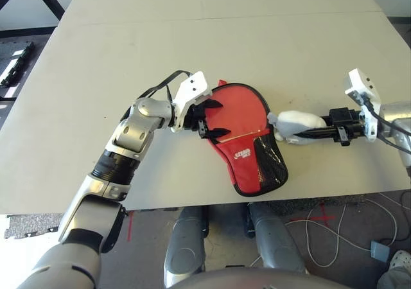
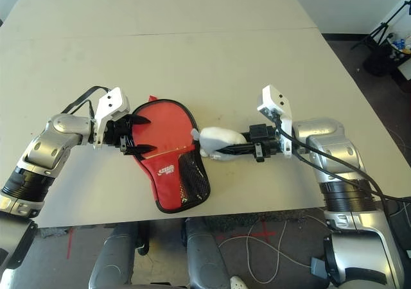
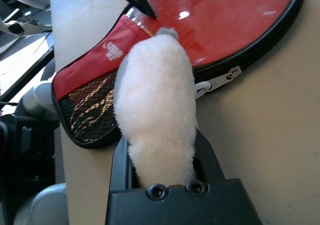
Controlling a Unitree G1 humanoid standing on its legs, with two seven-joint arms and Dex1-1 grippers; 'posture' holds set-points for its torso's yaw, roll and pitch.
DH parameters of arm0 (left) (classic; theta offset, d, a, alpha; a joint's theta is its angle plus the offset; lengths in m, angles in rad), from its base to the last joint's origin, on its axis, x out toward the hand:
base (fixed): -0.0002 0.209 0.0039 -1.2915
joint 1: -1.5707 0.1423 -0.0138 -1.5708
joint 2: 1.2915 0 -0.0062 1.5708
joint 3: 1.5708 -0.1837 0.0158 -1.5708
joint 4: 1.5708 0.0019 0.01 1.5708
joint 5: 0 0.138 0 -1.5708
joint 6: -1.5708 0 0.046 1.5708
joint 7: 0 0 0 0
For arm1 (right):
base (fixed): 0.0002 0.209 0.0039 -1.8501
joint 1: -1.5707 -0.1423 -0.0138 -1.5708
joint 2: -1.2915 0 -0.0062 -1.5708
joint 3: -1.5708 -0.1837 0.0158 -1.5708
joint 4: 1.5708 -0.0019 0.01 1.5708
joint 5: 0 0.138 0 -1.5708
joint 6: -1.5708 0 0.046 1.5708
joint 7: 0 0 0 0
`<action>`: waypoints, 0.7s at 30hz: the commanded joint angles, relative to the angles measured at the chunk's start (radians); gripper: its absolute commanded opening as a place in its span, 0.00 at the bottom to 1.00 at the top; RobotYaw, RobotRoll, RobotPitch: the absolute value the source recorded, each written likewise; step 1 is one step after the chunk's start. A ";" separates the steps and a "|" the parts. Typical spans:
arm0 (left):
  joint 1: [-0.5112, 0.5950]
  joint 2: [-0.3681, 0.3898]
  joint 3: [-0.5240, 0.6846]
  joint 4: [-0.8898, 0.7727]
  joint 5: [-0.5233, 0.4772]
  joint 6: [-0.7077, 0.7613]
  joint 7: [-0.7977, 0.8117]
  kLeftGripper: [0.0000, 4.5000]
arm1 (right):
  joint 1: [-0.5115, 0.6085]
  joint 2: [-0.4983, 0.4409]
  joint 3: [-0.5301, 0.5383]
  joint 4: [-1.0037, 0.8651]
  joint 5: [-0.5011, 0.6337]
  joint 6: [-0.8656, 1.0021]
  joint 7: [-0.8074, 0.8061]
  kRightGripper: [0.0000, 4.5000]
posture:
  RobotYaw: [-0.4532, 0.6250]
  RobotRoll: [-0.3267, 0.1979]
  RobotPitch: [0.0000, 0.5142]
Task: Store the ping-pong paddle in its case and zip it.
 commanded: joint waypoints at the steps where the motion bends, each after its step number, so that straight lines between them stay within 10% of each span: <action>1: 0.028 -0.004 -0.048 0.031 0.028 0.015 0.001 1.00 | 0.037 -0.041 0.036 -0.056 0.030 0.046 0.058 0.13 | 0.38 0.62 0.54; 21: 0.013 -0.012 -0.048 0.064 0.033 -0.006 0.012 1.00 | 0.145 -0.238 0.167 -0.218 0.230 0.057 0.066 0.13 | 0.38 0.62 0.53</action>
